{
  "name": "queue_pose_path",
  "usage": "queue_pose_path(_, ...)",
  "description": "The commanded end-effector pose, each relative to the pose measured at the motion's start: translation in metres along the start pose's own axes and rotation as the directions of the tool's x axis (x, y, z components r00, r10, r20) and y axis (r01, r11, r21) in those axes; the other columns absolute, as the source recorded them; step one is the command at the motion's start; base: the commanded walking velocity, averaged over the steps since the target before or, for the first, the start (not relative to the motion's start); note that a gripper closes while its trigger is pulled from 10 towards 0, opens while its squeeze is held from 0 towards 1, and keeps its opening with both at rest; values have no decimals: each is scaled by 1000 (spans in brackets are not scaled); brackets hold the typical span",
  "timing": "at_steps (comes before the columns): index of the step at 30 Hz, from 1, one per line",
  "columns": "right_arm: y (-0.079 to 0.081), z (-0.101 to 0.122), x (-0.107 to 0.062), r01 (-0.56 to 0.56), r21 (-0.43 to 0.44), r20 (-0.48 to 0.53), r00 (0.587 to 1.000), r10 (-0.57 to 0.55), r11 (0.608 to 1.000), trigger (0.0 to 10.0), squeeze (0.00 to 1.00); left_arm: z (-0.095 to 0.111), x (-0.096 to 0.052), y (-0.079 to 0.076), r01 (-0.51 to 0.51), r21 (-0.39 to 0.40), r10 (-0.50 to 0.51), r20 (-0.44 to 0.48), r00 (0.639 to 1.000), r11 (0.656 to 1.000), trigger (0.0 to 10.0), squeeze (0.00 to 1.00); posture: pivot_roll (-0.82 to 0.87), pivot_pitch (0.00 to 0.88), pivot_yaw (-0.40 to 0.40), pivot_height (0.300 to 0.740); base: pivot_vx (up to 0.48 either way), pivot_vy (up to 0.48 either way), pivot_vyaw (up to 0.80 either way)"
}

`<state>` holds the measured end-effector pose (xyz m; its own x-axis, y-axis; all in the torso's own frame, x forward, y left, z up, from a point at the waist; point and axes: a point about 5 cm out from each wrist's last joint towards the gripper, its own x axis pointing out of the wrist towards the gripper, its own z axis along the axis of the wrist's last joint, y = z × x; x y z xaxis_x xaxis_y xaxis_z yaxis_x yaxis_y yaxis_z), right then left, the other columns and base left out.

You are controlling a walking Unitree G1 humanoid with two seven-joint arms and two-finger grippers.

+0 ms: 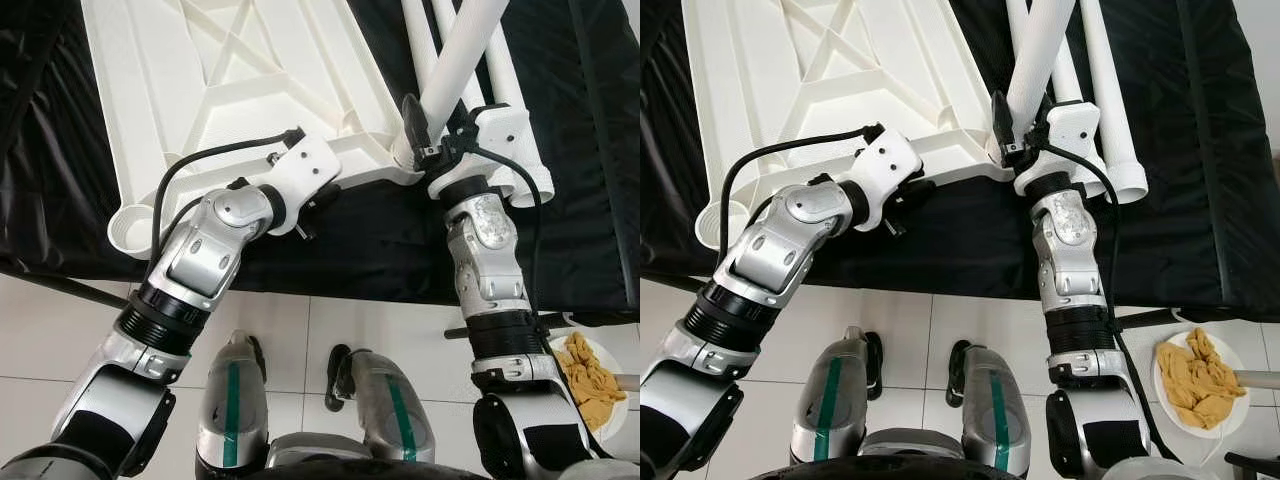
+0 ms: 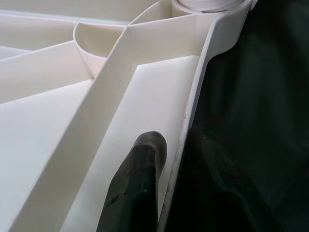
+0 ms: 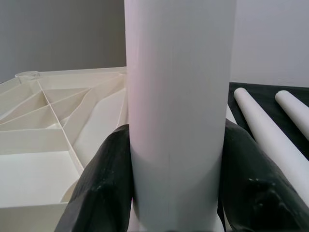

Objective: Building children table

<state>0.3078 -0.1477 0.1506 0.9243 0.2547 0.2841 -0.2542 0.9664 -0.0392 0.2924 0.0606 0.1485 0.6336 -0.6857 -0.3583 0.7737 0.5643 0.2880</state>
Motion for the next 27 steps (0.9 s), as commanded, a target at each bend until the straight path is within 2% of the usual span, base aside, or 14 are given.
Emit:
queue_pose_path(1,1,-31,-20,-19,7,-151,988,20,1000,10000,0,5,-2,0,-16,9,15,21,1000,1000,10000,0,82,143,-32,740,0,0,0)
queue_pose_path(8,8,-32,-23,-66,46,-118,991,71,997,10000,0,5,-2,2,-16,9,16,19,1000,1000,10000,0,86,145,-32,740,0,0,0)
queue_pose_path(17,17,-35,-28,-152,3,-107,983,151,988,10000,0,5,-3,3,-20,9,20,16,1000,1000,10000,0,89,145,-34,740,0,0,0)
queue_pose_path(27,22,-35,-30,-191,-19,-91,978,188,981,10000,0,6,-3,3,-19,10,19,17,1000,1000,10000,0,87,145,-33,740,0,0,0)
